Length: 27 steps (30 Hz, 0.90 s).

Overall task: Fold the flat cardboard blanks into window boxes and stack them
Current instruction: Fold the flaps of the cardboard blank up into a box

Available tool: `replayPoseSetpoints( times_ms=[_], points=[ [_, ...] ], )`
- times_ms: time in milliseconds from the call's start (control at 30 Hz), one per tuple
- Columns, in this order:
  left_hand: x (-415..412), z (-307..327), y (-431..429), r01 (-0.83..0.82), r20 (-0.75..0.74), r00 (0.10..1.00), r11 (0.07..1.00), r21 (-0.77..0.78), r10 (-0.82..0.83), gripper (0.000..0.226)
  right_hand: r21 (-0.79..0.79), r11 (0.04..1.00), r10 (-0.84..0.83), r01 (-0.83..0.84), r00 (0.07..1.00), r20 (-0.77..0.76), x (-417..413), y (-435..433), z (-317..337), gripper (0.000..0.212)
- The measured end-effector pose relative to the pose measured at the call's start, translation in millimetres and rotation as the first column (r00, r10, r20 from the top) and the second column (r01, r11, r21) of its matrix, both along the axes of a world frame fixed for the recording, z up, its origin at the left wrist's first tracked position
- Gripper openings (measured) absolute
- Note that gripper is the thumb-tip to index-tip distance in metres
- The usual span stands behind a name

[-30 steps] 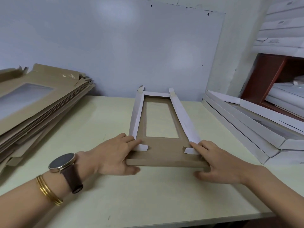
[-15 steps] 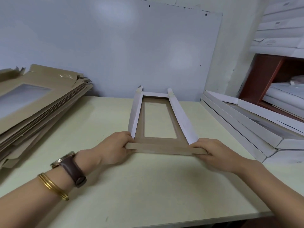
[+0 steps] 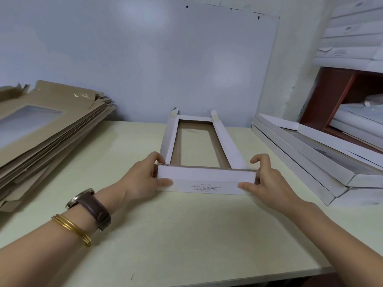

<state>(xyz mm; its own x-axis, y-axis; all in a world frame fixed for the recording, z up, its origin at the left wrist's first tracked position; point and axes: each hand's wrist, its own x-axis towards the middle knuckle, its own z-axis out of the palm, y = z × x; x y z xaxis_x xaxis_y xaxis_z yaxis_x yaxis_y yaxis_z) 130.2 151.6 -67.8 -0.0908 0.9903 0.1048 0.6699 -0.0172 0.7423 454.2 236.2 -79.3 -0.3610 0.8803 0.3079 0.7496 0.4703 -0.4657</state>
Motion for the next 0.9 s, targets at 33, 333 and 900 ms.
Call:
replayPoseSetpoints(
  times_ms=[33,333,900],
  points=[
    [0,-1,0,0.007,0.013,1.000,1.000,0.005,-0.007,0.042,0.017,1.000,-0.001,0.002,1.000,-0.013,-1,-1,-2,0.058],
    [1,-1,-4,0.124,-0.173,0.979,0.989,0.085,-0.108,0.040,0.160,0.985,0.056,-0.063,0.997,0.048,4,-6,-11,0.038],
    [4,-7,4,0.144,-0.008,0.990,0.989,0.040,-0.144,0.023,-0.022,0.987,0.162,-0.161,0.987,0.024,4,0,-4,0.018]
  ],
)
